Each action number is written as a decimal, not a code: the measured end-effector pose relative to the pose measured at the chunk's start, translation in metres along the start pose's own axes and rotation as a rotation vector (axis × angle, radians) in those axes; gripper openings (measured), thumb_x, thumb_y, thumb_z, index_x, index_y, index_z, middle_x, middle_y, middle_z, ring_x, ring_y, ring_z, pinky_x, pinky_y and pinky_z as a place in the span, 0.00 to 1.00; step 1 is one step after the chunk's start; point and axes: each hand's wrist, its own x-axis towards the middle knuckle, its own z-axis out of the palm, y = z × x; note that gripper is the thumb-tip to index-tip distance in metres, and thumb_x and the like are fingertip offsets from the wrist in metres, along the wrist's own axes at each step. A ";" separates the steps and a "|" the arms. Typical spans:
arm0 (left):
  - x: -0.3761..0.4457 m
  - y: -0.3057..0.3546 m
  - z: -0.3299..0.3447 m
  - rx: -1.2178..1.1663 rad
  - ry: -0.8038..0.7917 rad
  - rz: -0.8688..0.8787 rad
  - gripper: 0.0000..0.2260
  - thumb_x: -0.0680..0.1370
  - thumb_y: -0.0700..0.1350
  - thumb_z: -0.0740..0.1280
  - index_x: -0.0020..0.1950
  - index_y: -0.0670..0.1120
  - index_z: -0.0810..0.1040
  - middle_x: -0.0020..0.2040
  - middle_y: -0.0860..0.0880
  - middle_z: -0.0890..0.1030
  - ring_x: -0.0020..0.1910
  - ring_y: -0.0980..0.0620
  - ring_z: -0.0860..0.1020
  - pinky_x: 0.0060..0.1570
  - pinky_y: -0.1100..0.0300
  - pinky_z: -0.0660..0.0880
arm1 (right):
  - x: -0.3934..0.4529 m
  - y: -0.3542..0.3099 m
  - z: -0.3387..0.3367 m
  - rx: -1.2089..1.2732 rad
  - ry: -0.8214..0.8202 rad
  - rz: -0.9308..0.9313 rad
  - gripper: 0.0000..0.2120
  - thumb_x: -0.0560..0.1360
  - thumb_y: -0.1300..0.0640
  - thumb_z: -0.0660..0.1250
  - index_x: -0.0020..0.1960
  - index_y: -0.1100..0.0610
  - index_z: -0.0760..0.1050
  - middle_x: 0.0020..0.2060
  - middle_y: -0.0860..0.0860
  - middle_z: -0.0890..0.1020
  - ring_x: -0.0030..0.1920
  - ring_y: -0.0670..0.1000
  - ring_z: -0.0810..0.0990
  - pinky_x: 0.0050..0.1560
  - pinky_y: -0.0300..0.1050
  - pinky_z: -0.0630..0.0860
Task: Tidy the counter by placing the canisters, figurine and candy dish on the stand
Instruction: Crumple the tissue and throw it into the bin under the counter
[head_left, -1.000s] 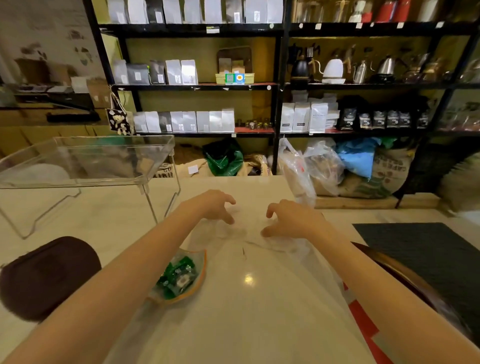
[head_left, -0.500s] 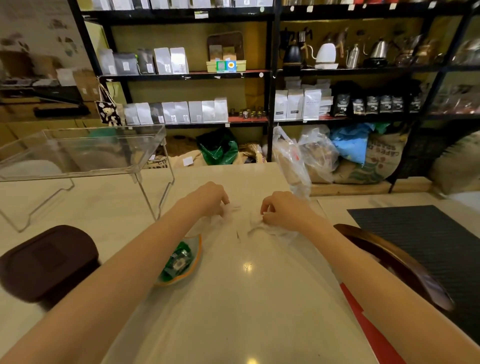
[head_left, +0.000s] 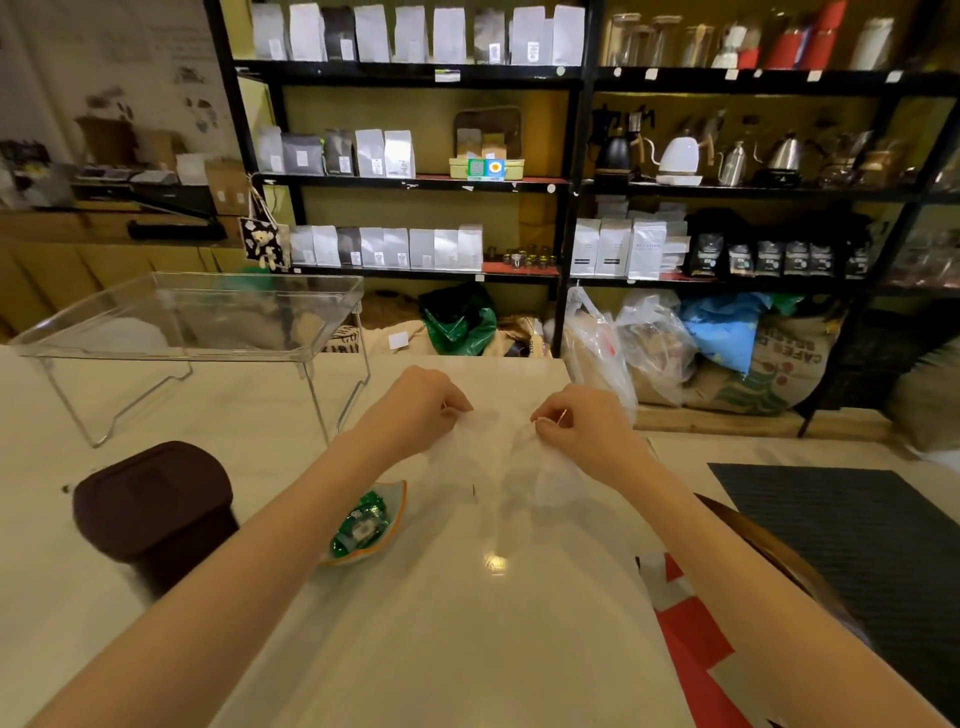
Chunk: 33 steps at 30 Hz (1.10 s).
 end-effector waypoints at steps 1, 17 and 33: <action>-0.010 0.004 -0.005 -0.021 0.034 0.005 0.13 0.75 0.35 0.61 0.56 0.42 0.80 0.56 0.43 0.82 0.53 0.46 0.78 0.53 0.62 0.71 | -0.003 -0.005 -0.004 0.039 0.017 -0.013 0.07 0.73 0.59 0.65 0.48 0.57 0.80 0.42 0.50 0.77 0.41 0.47 0.73 0.44 0.37 0.71; -0.209 0.009 -0.040 -0.136 0.173 -0.029 0.10 0.71 0.33 0.67 0.42 0.44 0.85 0.47 0.48 0.83 0.35 0.62 0.74 0.39 0.83 0.66 | -0.125 -0.091 0.015 0.380 0.022 -0.201 0.05 0.67 0.63 0.70 0.40 0.56 0.82 0.34 0.42 0.78 0.38 0.44 0.76 0.37 0.28 0.71; -0.428 -0.022 0.043 -0.285 -0.146 -0.143 0.08 0.71 0.37 0.67 0.45 0.47 0.84 0.47 0.48 0.83 0.46 0.52 0.79 0.44 0.67 0.73 | -0.341 -0.160 0.134 0.513 -0.227 -0.008 0.07 0.65 0.65 0.68 0.36 0.53 0.80 0.35 0.49 0.81 0.38 0.47 0.78 0.38 0.33 0.73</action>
